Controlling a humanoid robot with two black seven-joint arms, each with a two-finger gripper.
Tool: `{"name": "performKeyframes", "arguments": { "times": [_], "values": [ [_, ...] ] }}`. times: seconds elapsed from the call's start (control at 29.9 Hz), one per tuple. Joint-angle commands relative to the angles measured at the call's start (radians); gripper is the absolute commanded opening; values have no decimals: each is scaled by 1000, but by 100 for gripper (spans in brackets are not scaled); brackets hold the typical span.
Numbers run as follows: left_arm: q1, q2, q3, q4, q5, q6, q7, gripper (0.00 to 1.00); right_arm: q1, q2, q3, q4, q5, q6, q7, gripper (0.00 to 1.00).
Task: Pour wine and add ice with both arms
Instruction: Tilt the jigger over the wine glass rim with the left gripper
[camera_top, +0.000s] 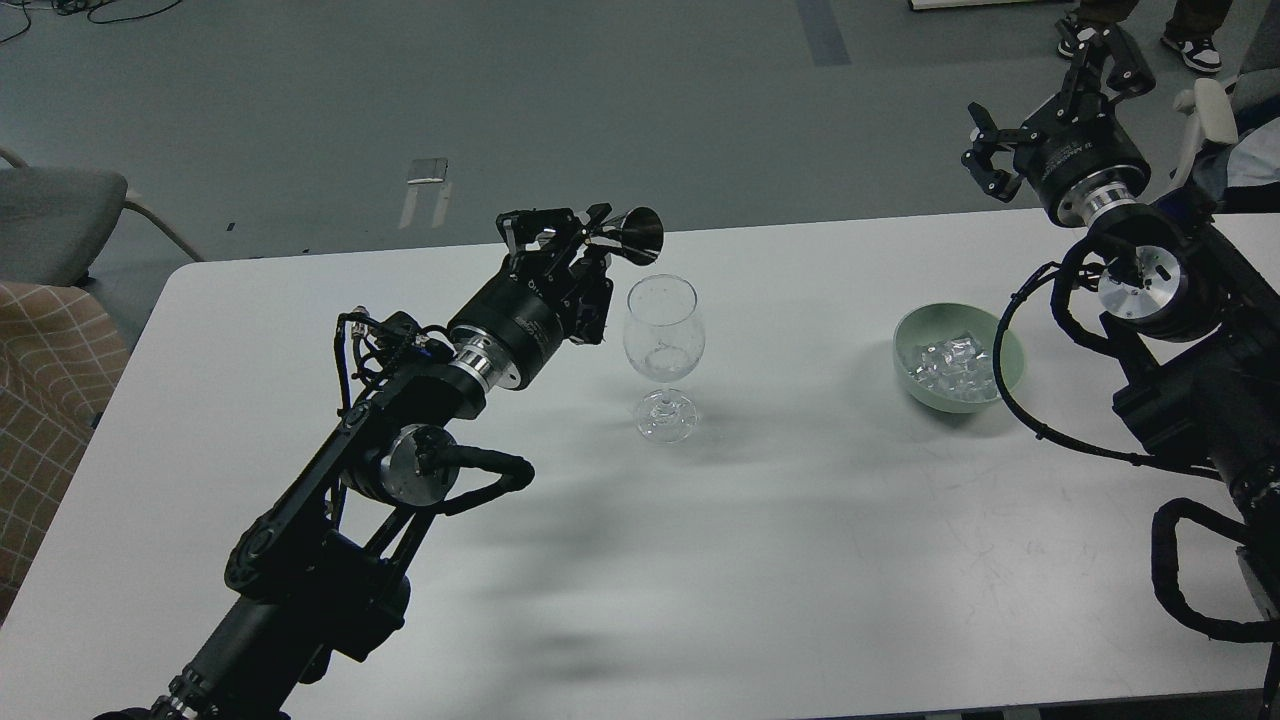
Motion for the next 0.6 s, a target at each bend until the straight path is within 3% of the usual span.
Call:
{"name": "performKeyframes", "arguments": {
  "times": [0.0, 0.57],
  "values": [
    [0, -1, 0, 0, 27, 0, -2, 0, 0, 1, 0, 0, 0, 0, -1, 100],
    [-11, 42, 5, 23, 53, -37, -26, 0, 0, 1, 1, 0, 0, 0, 1, 100]
  ]
}}
